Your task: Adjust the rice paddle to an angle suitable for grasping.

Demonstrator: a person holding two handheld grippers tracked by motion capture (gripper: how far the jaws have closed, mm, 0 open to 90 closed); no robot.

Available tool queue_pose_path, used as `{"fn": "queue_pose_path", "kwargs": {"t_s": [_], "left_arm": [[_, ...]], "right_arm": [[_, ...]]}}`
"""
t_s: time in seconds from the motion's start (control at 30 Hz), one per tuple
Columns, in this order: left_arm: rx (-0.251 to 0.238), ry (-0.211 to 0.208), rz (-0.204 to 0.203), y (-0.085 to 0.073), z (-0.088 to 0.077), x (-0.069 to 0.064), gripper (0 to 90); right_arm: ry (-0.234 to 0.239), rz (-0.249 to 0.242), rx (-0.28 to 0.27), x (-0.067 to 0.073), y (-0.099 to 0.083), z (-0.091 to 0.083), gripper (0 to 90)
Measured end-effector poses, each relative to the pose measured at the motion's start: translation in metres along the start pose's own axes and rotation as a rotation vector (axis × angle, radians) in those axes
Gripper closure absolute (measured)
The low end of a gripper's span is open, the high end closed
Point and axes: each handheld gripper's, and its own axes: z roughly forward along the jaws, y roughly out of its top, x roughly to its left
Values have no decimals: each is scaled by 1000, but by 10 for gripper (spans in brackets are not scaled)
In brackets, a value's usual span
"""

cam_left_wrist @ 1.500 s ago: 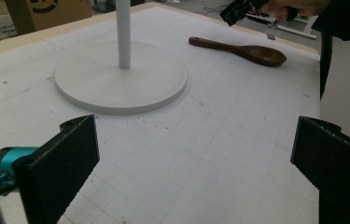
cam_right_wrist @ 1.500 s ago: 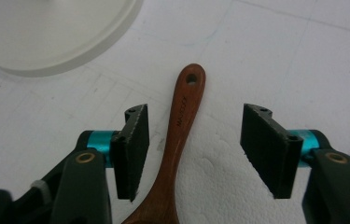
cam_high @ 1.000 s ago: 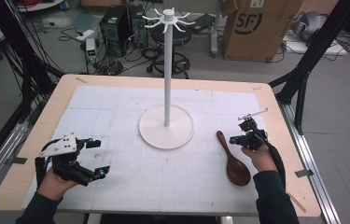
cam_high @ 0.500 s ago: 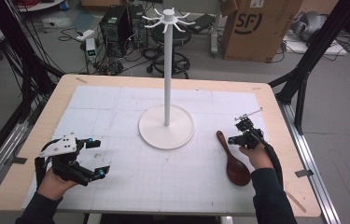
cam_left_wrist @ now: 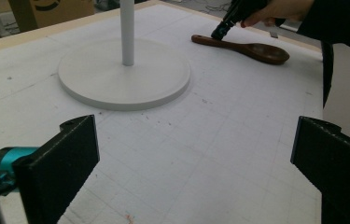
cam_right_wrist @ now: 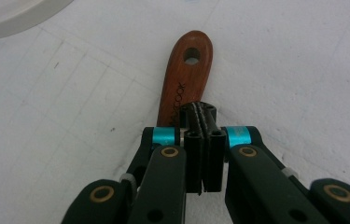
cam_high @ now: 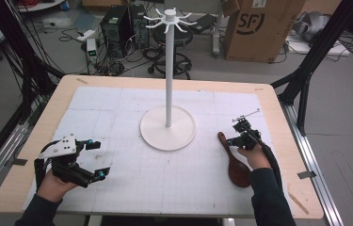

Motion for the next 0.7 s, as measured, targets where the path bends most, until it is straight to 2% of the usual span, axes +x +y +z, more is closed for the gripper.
{"fn": "queue_pose_path", "kwargs": {"t_s": [0.17, 0.3, 0.4, 0.47, 0.53, 0.63, 0.7], "left_arm": [[0, 0, -2, 0, -1, 0, 16], [1, 3, -3, -1, -1, 0, 16], [2, 3, -2, -1, -1, 0, 16], [1, 3, -3, -1, -1, 0, 16], [1, 1, -3, -1, -1, 0, 16], [2, 1, -3, -1, -1, 0, 16], [3, 1, -2, -1, -1, 1, 16]], "right_arm": [[23, -13, 8, 5, 2, 3, 895], [53, -56, 21, 13, 4, 6, 894], [66, -68, 28, 18, 4, 7, 894], [90, -97, 31, 23, 5, 7, 894], [106, -102, 32, 26, 5, 6, 894], [131, -143, 49, 38, 5, 7, 894], [137, -158, 51, 39, 5, 7, 894]]}}
